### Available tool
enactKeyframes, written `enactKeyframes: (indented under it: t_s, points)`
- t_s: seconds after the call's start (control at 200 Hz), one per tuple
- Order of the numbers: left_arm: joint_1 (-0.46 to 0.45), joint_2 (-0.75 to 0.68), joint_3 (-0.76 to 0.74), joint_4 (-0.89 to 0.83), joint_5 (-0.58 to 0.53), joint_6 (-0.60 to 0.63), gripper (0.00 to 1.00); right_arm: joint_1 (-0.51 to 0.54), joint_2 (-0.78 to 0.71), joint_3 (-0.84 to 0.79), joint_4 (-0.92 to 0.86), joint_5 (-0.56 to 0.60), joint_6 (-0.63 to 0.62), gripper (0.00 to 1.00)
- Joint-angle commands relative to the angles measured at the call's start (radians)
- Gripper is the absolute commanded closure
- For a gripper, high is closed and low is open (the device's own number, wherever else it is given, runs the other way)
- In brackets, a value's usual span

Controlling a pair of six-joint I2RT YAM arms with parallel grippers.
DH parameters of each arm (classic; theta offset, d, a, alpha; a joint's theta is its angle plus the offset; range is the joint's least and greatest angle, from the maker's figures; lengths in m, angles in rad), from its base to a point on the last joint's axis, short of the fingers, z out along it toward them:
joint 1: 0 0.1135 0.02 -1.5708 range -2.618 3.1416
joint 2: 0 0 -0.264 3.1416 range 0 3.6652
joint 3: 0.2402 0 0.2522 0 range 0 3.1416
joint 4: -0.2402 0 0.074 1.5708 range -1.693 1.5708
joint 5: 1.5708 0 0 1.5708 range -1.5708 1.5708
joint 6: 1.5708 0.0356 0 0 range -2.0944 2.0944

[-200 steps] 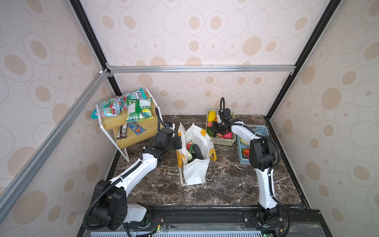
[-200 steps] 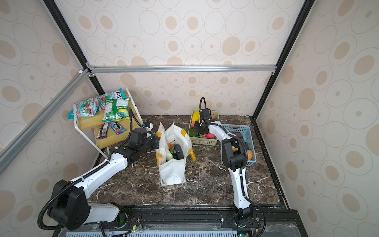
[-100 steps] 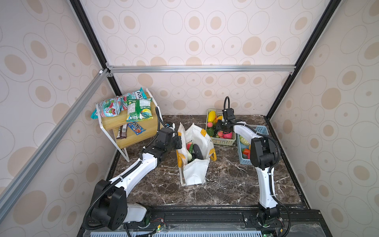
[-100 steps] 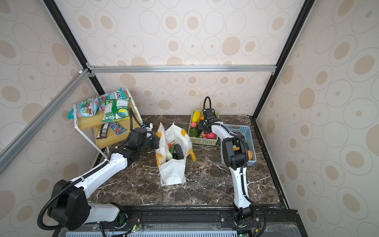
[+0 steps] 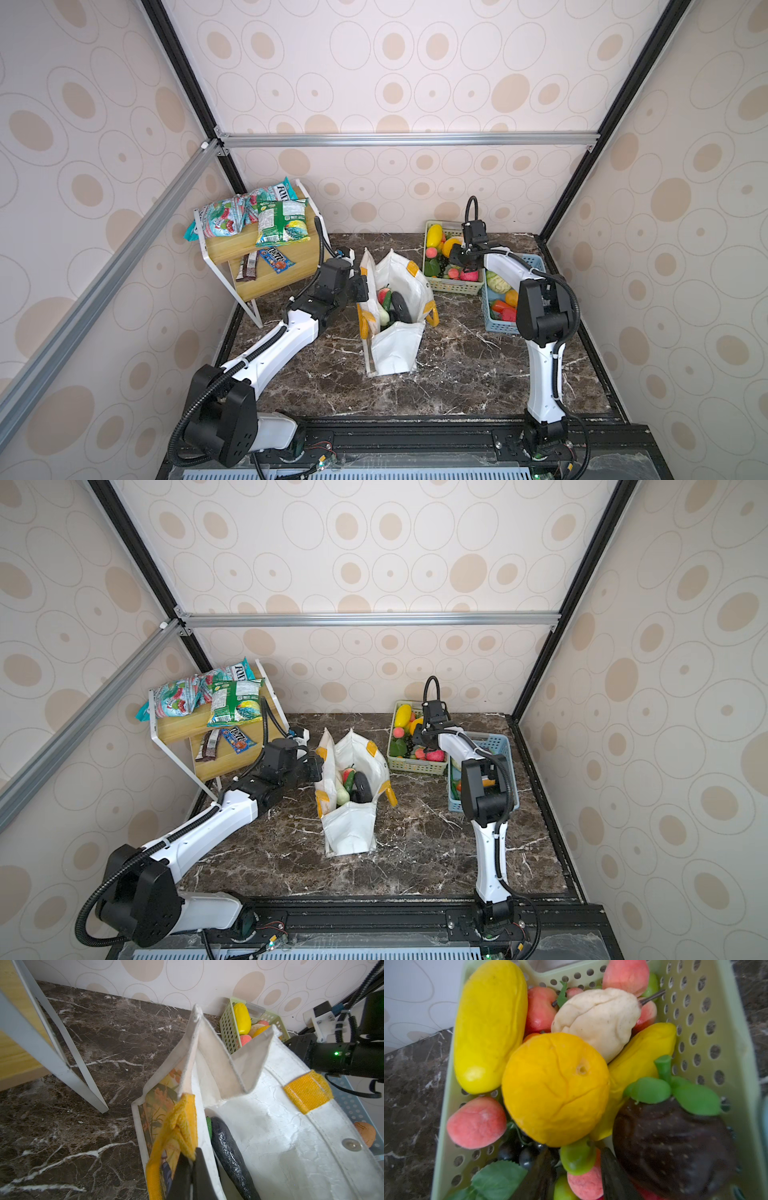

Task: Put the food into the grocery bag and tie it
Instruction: 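Lower the right gripper into the green basket toward the black grapes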

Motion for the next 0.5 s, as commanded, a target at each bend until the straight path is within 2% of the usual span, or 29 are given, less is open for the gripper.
enactKeyframes:
  t_s: [0.0, 0.13, 0.245, 0.495]
  points:
    - [0.009, -0.012, 0.012, -0.015, 0.001, 0.005, 1.00, 0.004, -0.072, -0.021, 0.004, -0.078, -0.024, 0.57]
    - [0.009, -0.009, 0.012, -0.010, 0.006, 0.003, 1.00, 0.033, -0.063, -0.003, -0.021, -0.132, -0.045, 0.56]
    - [0.009, -0.009, 0.012, -0.006, 0.010, 0.000, 1.00, 0.053, -0.032, 0.031, -0.058, -0.177, -0.036, 0.49]
    - [0.009, -0.010, 0.009, -0.007, 0.010, 0.001, 1.00, 0.089, 0.036, 0.070, -0.098, -0.145, 0.010, 0.39]
